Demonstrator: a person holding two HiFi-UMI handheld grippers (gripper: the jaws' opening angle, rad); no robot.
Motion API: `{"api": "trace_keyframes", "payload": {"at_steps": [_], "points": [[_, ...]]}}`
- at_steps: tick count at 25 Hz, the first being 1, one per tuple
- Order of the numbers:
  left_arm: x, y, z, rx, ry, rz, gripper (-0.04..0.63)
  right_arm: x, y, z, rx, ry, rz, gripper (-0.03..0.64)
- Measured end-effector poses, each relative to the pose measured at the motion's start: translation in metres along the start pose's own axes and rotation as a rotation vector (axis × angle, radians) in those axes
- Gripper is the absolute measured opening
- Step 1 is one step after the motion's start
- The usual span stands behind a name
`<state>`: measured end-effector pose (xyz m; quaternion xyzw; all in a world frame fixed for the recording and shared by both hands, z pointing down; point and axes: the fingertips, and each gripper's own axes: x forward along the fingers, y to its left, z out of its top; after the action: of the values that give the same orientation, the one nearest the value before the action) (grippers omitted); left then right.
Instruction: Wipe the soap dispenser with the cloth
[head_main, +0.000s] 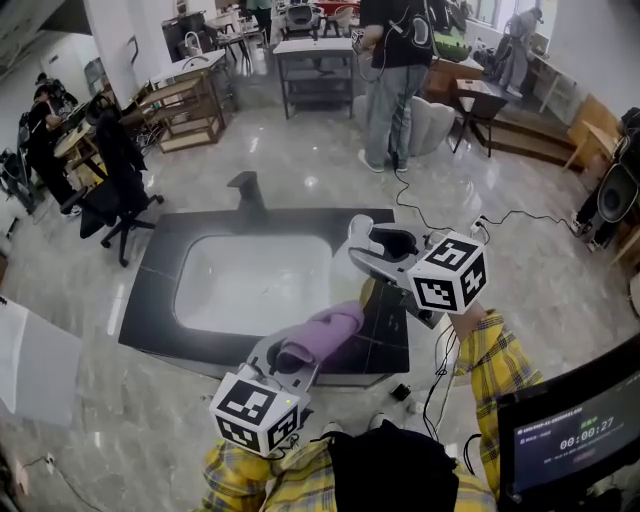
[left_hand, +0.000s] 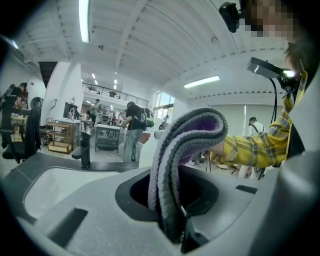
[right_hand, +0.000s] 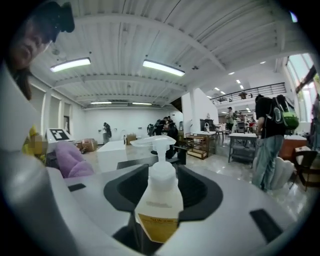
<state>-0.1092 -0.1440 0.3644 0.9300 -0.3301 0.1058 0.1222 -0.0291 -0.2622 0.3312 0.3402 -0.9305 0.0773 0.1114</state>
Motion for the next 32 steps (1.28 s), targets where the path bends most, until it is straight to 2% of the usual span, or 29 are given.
{"api": "trace_keyframes", "payload": {"at_steps": [5, 13, 22, 26, 32], "points": [[0.018, -0.008, 0.001, 0.002, -0.003, 0.017, 0.072, -0.009, -0.001, -0.003, -0.095, 0.001, 0.197, 0.161], [0.044, -0.011, 0.0, -0.009, 0.0, 0.103, 0.072, -0.004, 0.001, -0.005, -0.256, 0.005, 0.514, 0.161], [0.049, -0.01, -0.002, -0.022, 0.008, 0.196, 0.072, 0.005, 0.01, -0.008, -0.355, 0.107, 0.821, 0.148], [0.046, -0.006, -0.003, -0.03, 0.005, 0.232, 0.072, 0.005, 0.009, -0.006, -0.299, 0.085, 0.835, 0.146], [0.042, 0.006, -0.001, -0.035, -0.013, 0.256, 0.072, 0.009, 0.007, -0.006, -0.164, 0.017, 0.689, 0.146]]}}
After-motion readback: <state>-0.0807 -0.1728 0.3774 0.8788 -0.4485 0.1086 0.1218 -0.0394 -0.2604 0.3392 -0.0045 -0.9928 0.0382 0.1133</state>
